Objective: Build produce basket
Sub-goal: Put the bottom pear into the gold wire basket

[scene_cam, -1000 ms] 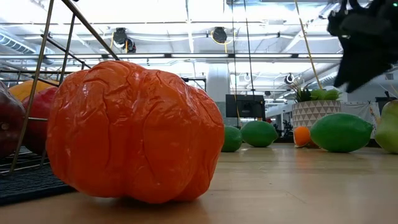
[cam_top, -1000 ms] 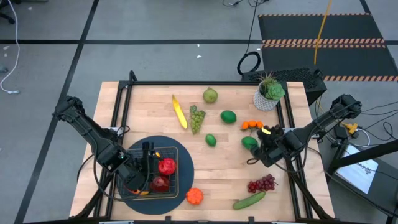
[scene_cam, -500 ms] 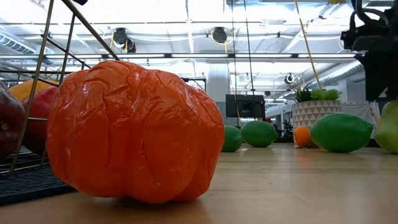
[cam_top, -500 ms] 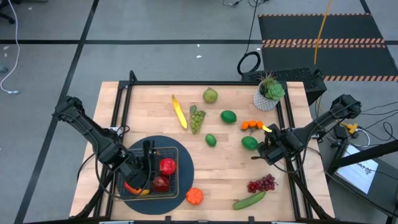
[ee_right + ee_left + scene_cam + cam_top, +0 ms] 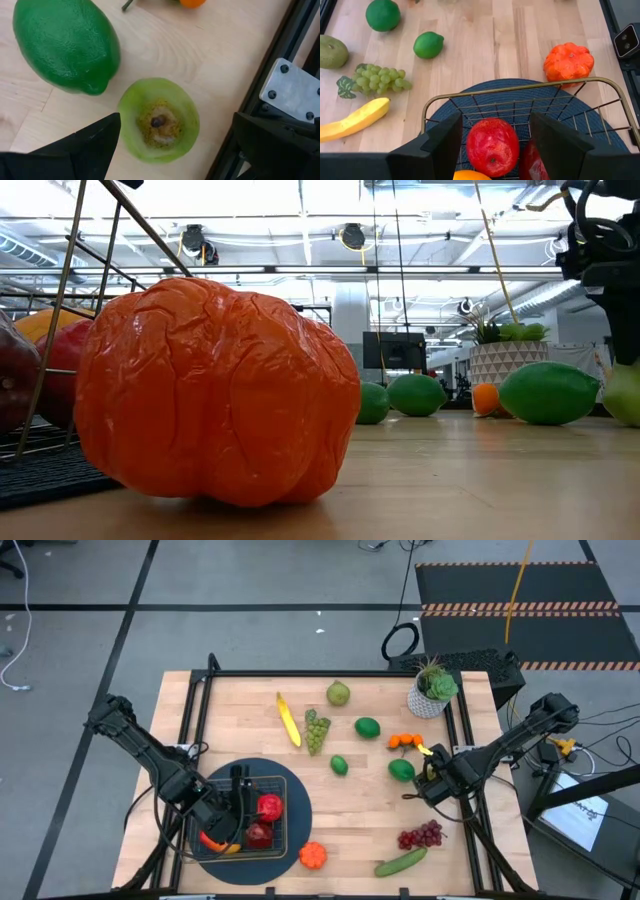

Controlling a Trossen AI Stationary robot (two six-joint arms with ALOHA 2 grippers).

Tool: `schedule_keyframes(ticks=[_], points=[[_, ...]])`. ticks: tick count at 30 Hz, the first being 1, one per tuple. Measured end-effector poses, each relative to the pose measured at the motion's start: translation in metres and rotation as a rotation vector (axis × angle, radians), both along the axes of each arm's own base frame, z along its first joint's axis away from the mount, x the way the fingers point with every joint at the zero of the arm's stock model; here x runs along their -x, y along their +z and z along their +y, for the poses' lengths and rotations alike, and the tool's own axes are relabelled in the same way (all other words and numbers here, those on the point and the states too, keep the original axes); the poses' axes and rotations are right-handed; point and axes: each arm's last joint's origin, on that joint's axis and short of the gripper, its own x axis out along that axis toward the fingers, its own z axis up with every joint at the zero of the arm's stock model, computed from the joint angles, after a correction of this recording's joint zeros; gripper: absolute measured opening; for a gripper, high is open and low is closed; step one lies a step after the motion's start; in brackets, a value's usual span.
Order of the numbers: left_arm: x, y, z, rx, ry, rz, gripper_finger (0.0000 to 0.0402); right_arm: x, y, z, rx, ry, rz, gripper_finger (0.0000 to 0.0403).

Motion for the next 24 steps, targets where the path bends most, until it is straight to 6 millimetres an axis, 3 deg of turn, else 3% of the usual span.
schedule_keyframes(ticks=[6,17,24], points=[[0.0000,0.0000,0.0000,0.000,0.000,0.000,0.0232,0.0000,0.0000,0.0000,0.000,0.003,0.000,0.0362],[0.0000,0.0000,0.0000,0.000,0.000,0.000,0.0232,-0.0001,-0.0001,0.0000,0.001,0.006,-0.001,0.0210],[0.0000,0.0000,0.0000,0.000,-0.001,0.001,0.0232,-0.0006,-0.0002,0.0003,-0.001,0.010,-0.006,0.0152]])
